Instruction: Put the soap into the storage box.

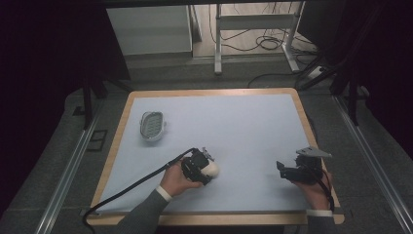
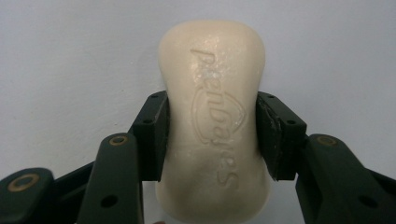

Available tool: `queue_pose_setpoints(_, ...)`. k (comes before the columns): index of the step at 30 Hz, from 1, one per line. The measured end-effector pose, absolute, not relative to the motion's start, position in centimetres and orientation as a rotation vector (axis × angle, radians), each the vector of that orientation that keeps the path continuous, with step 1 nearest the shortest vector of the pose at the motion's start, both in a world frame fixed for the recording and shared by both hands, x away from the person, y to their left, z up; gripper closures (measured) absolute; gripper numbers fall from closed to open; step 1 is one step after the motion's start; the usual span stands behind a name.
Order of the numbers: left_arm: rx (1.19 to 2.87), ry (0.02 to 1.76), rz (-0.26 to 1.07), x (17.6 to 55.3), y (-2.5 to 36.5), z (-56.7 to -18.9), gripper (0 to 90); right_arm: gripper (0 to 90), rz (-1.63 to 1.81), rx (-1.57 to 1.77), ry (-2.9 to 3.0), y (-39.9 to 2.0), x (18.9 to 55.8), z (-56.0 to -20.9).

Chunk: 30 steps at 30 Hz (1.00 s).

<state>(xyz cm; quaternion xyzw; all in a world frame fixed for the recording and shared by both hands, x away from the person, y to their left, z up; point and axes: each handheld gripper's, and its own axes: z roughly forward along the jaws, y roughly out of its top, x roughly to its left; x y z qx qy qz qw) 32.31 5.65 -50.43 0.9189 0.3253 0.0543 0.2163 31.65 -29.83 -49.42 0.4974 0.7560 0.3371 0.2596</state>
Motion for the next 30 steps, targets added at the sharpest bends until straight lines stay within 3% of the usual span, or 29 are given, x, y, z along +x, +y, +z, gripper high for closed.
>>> queue_pose_setpoints(30, 2.456, 0.952, 0.209, 33.7, 9.0, -46.8, 49.4, 8.5, 0.909, 1.355, 2.047, -30.0, 31.7, -49.5)
